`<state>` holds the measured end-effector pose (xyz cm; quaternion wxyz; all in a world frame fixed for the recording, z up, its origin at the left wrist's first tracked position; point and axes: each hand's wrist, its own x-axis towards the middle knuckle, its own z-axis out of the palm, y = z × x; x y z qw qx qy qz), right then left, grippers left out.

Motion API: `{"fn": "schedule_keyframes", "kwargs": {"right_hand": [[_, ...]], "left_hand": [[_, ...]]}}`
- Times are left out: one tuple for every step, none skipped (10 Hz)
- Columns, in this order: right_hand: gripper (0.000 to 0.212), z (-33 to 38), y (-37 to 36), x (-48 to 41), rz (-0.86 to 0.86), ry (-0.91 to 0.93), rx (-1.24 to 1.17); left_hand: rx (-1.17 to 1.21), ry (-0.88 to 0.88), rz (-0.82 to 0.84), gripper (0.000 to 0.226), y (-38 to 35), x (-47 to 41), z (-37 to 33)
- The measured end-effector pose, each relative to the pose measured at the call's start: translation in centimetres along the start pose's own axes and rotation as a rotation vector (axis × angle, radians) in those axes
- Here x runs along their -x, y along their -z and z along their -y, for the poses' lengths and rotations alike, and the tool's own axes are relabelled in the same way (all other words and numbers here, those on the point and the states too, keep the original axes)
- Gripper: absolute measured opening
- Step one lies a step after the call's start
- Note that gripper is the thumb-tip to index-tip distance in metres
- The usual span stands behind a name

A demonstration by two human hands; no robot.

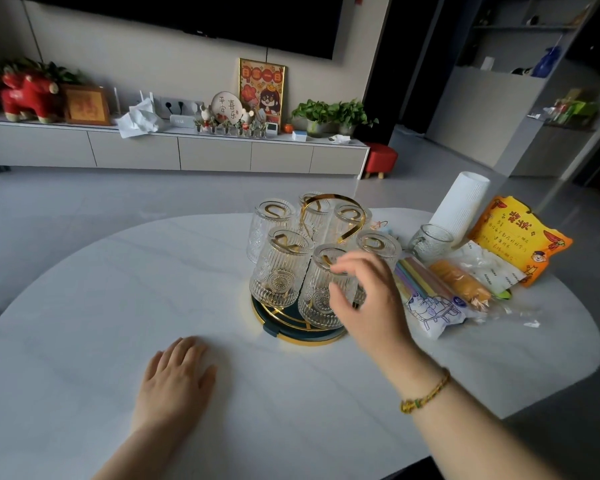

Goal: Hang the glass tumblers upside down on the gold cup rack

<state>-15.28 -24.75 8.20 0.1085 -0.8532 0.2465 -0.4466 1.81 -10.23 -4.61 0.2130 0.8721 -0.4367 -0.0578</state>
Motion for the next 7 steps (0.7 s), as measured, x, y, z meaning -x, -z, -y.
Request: {"fn": "schedule_keyframes", "kwargs": {"right_hand": [[0.018, 0.1, -2.1, 4.0, -0.050, -0.072, -0.087], [0.011, -0.2, -5.0, 7.8, 0.041, -0.152, -0.050], [0.024, -1.2, -7.1, 10.2, 0.212, -0.269, 0.071], [0.030, -1.6, -8.0, 10.9, 0.304, -0.302, 0.133], [0.017, -1.7, -7.6, 10.7, 0.340, -0.383, 0.094], [0.012, -0.6, -6.5, 9.9, 0.234, -0.474, -0.043], [0.013, 2.7, -3.5, 6.7, -0.187, -0.488, -0.447]], "left_hand": [[0.012, -0.006, -0.003, 0.039, -0.1, 0.0, 0.1], [-0.012, -0.010, 0.003, 0.039, 0.0, 0.0, 0.1], [0.012, -0.038, 0.000, 0.049, 0.1, 0.4, 0.2], [0.019, -0.050, 0.009, 0.060, 0.5, 0.6, 0.0], [0.010, -0.049, 0.015, 0.056, 0.5, 0.6, -0.1], [0.018, -0.046, 0.030, 0.056, 0.8, 0.7, -0.1], [0.019, -0.032, 0.029, 0.056, 0.6, 0.5, -0.1]]}}
